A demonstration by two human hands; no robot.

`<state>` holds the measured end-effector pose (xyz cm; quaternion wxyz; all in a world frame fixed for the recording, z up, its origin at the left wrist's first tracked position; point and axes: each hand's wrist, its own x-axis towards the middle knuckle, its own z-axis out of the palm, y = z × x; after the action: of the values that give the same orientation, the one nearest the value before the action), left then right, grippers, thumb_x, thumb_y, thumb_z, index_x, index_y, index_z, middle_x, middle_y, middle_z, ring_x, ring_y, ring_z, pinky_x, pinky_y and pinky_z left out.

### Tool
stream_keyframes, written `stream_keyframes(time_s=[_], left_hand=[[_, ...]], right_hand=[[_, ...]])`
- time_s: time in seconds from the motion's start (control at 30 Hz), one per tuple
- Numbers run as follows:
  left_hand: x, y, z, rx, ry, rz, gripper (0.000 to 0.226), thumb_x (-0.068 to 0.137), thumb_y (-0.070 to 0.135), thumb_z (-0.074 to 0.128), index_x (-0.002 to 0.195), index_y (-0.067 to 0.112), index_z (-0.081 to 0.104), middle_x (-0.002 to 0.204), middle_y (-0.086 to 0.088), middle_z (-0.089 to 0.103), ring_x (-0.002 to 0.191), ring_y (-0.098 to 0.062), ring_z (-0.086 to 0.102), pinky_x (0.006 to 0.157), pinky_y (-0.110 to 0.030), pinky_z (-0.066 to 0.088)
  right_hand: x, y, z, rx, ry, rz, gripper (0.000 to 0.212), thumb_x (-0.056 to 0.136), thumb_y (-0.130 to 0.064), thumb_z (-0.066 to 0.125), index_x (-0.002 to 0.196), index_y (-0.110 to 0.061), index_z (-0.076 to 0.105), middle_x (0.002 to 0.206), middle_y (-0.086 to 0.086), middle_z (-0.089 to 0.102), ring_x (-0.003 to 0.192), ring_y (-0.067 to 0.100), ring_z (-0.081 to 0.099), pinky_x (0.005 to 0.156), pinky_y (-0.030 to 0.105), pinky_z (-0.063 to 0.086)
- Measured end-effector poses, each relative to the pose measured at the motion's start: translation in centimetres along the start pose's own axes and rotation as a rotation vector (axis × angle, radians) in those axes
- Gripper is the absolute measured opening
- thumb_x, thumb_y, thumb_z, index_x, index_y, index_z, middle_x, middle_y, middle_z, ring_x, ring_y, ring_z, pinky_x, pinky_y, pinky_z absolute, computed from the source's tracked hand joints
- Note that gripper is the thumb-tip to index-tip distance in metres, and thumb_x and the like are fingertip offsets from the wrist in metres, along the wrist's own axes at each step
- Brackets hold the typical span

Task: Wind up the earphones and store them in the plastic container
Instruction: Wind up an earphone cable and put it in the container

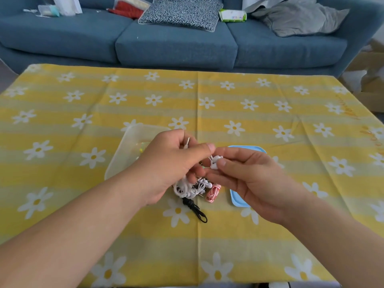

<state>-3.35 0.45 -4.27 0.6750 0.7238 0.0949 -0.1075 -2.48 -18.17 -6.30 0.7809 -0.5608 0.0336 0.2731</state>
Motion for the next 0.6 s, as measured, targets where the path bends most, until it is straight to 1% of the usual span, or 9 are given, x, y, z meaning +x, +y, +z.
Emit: stream_keyframes(time_s=[0.07,0.13,0.2,0.23,0.3,0.37,0.43,0.5,0.6], left_hand=[[0.2,-0.5,0.0,0.154,0.012,0.025,0.017,0.092,0.026,0.074,0.093,0.015,0.062,0.066,-0.008,0.067,0.053,-0.02,0.061,0.043,-0.026,0.043],[0.2,-0.8,0.1,0.209,-0.038,0.045,0.007,0.097,0.026,0.068,0.104,0.024,0.07,0.071,-0.004,0.068,0.054,-0.015,0.062,0.042,-0.027,0.043],[0.1,-1.1,0.3,0.26,-0.097,0.058,0.013,0.1,0.024,0.063,0.107,0.029,0.074,0.063,0.003,0.066,0.049,-0.009,0.059,0.045,-0.027,0.047],[0.2,-1.2,0.4,0.272,-0.112,0.069,0.016,0.1,0.024,0.063,0.111,0.03,0.075,0.061,0.006,0.065,0.048,-0.009,0.059,0.047,-0.027,0.049],[0.5,-1.4,0.4,0.265,-0.131,0.103,0.024,0.1,0.022,0.064,0.121,0.028,0.074,0.062,0.008,0.063,0.055,-0.013,0.063,0.051,-0.029,0.055],[0.5,-1.6,0.4,0.27,-0.157,0.134,0.028,0.101,0.018,0.062,0.126,0.026,0.072,0.06,0.014,0.06,0.058,-0.011,0.066,0.055,-0.026,0.056],[0.5,-1.6,0.4,0.294,-0.172,0.164,0.027,0.102,0.015,0.06,0.122,0.026,0.074,0.062,0.013,0.063,0.058,-0.01,0.066,0.058,-0.025,0.057],[0.5,-1.5,0.4,0.275,-0.142,0.189,0.019,0.1,0.015,0.063,0.111,0.022,0.077,0.069,0.005,0.069,0.06,-0.014,0.069,0.058,-0.03,0.06],[0.5,-1.4,0.3,0.207,-0.083,0.188,0.005,0.096,0.015,0.07,0.099,0.017,0.073,0.08,-0.003,0.073,0.063,-0.018,0.073,0.056,-0.032,0.059]], right_hand=[[-0.1,0.0,0.0,-0.099,0.04,-0.056,0.027,0.093,0.007,0.062,0.119,0.003,0.069,0.107,0.029,0.075,0.104,0.04,0.074,0.092,0.035,0.061],[-0.2,-0.1,0.1,-0.12,0.086,-0.096,0.027,0.089,0.011,0.066,0.114,0.003,0.069,0.102,0.025,0.077,0.096,0.036,0.076,0.085,0.032,0.062],[-0.3,-0.3,0.2,-0.112,0.124,-0.105,0.029,0.085,0.013,0.068,0.112,0.003,0.069,0.099,0.023,0.078,0.091,0.031,0.078,0.08,0.028,0.062],[-0.3,-0.3,0.1,-0.116,0.142,-0.104,0.03,0.084,0.013,0.069,0.112,0.003,0.069,0.099,0.022,0.078,0.09,0.03,0.078,0.08,0.028,0.062],[-0.2,-0.4,0.0,-0.103,0.167,-0.094,0.031,0.082,0.012,0.071,0.111,0.002,0.071,0.1,0.021,0.078,0.09,0.028,0.077,0.081,0.028,0.062],[-0.2,-0.4,-0.1,-0.06,0.164,-0.066,0.026,0.081,0.01,0.071,0.107,0.005,0.073,0.102,0.022,0.078,0.093,0.027,0.077,0.083,0.027,0.061],[-0.1,-0.4,-0.1,-0.01,0.157,-0.041,0.024,0.079,0.006,0.071,0.103,0.009,0.074,0.106,0.023,0.077,0.099,0.027,0.076,0.087,0.028,0.061],[0.0,-0.3,-0.2,0.014,0.161,-0.03,0.024,0.078,0.001,0.072,0.1,0.009,0.074,0.106,0.022,0.077,0.1,0.027,0.076,0.086,0.026,0.061],[0.0,-0.1,-0.3,-0.037,0.166,-0.02,0.02,0.089,-0.005,0.069,0.103,0.009,0.072,0.102,0.024,0.077,0.097,0.031,0.077,0.084,0.028,0.062]])
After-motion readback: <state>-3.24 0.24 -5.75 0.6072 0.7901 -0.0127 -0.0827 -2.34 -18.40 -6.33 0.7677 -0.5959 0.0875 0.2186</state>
